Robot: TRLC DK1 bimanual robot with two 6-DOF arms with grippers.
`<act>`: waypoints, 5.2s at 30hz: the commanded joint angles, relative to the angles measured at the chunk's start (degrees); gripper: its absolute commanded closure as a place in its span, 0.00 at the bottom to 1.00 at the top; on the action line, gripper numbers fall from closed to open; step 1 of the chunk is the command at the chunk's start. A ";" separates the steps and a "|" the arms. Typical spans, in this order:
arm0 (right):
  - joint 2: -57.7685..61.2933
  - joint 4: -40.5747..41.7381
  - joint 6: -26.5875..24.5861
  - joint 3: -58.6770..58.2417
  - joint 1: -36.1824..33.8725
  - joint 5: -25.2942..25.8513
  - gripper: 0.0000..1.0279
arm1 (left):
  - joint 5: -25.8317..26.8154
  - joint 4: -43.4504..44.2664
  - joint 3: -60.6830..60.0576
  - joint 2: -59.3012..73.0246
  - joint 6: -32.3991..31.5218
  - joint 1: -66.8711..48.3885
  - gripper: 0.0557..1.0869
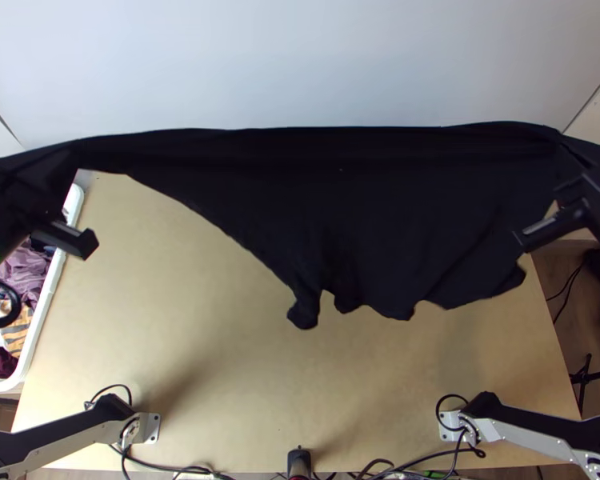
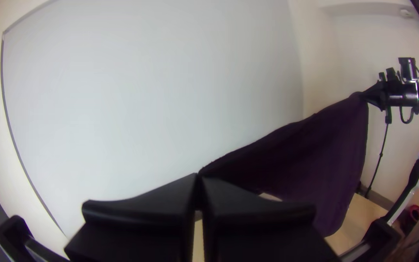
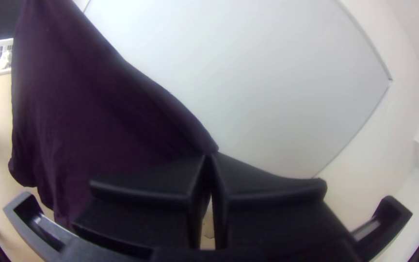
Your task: Fold the t-shirt
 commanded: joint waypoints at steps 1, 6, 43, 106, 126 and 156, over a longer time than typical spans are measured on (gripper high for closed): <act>-3.77 -3.59 -0.40 -0.27 -0.06 1.86 0.97 | -0.55 -4.49 -0.44 -2.05 -1.22 -0.61 0.96; -3.60 -7.37 2.94 -5.46 1.08 1.33 0.97 | -0.37 -5.02 -5.89 -3.81 -1.31 -0.69 0.96; 51.42 25.68 8.39 -3.79 -0.15 -19.76 0.93 | -0.19 8.26 -36.30 -11.10 -6.23 10.03 0.96; 36.83 5.03 15.86 -29.63 28.77 -37.69 0.04 | -0.81 40.95 -39.12 20.89 -12.03 22.33 0.96; 47.03 9.77 15.86 -26.20 31.05 -41.30 0.04 | -0.81 41.30 -41.49 20.98 -12.74 21.63 0.96; 57.84 9.68 17.62 -13.10 25.16 -41.12 0.97 | -0.63 41.04 -46.94 17.20 -13.35 21.63 0.96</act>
